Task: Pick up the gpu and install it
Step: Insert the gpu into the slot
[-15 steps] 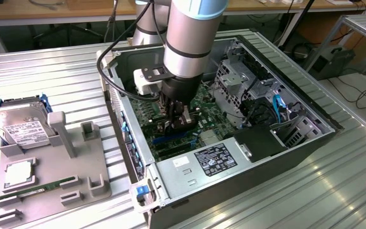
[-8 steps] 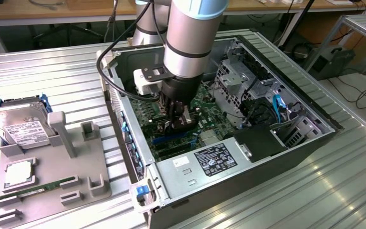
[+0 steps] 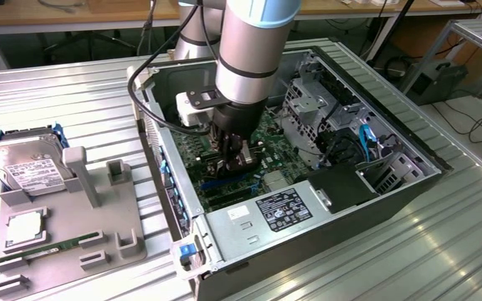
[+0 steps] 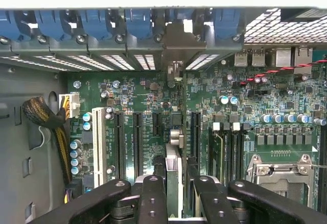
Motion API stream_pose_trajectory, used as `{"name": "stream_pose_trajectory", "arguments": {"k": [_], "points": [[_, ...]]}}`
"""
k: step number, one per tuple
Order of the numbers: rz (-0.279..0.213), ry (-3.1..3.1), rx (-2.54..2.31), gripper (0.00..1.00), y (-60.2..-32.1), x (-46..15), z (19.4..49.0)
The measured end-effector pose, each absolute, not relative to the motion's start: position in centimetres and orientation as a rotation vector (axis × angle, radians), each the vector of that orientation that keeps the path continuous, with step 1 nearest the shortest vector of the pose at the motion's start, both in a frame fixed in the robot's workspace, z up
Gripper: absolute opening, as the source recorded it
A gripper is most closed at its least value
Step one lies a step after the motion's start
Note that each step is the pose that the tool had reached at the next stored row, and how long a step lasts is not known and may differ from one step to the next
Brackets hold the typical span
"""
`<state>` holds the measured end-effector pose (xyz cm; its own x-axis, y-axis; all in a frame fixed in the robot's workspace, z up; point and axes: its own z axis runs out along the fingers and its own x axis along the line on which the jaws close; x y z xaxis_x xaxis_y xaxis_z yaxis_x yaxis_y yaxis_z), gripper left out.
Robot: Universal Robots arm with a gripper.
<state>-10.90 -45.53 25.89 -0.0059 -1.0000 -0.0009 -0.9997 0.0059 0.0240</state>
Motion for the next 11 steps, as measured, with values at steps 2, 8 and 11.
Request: {"name": "stream_pose_trajectory", "arguments": {"k": [2, 8, 11], "points": [[-0.027, -2.216, 2.203, 0.26, -45.53, -10.90, 25.80], [-0.026, -2.215, 2.202, 0.26, -45.53, -10.90, 25.53], [-0.026, -2.215, 2.202, 0.26, -45.54, -10.90, 25.42]]}}
